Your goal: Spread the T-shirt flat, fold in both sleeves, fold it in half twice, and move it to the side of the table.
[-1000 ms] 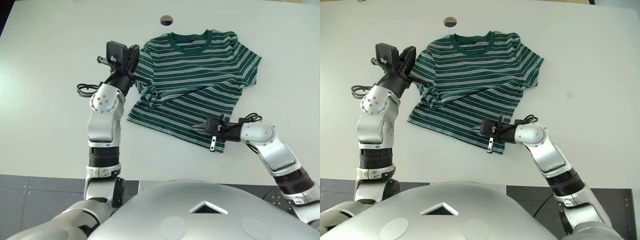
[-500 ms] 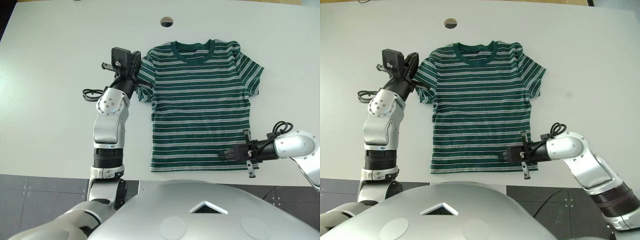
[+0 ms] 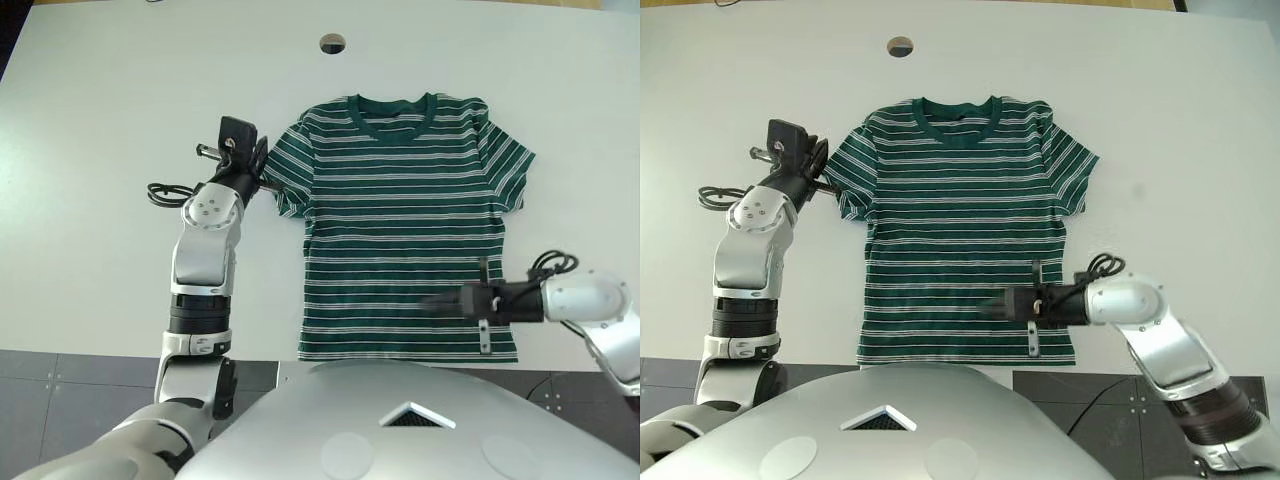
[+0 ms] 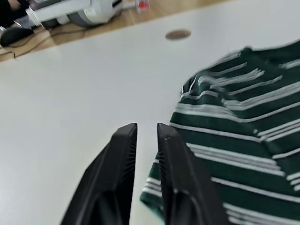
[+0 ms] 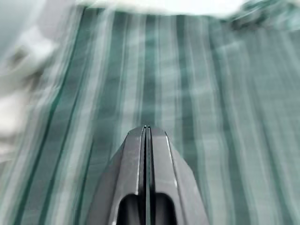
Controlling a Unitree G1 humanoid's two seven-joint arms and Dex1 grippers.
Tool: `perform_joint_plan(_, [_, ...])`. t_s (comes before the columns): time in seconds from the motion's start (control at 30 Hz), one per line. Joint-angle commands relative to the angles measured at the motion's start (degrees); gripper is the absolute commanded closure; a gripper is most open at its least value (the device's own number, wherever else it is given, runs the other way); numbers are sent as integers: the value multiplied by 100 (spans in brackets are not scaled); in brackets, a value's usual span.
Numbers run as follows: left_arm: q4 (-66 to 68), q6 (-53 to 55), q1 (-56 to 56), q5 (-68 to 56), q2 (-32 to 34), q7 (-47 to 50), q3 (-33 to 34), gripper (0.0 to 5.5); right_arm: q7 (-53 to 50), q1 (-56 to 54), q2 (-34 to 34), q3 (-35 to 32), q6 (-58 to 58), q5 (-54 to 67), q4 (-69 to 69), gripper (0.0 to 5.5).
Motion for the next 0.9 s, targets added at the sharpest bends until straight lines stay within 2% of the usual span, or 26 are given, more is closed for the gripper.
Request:
perform_joint_plan(0.03, [66, 441, -67, -116, 104, -204, 11, 408, -398, -439, 318, -655, 232, 520, -29, 540])
perform_joint_plan(0.13, [123, 715, -102, -211, 110, -309, 41, 357, -596, -625, 476, -897, 341, 749, -164, 540])
perform_joint_plan(0.4, [126, 1666, -112, -792, 132, -678, 186, 357, -1735, -1430, 1162, -1617, 699, 1055, -177, 540])
perform_joint_plan(0.67, [105, 1784, -44, -1010, 231, -876, 159, 468, -2404, -1802, 1481, -2005, 738, 1024, -25, 540])
perform_joint_plan(0.77, [92, 1710, -25, -1006, 259, -893, 88, 528, -2666, -1946, 1531, -2140, 739, 921, 211, 540])
perform_joint_plan(0.9, [-351, 1551, -88, -1240, 50, -874, 200, 540, -3135, -2026, 1492, -2088, 849, 322, 845, 540])
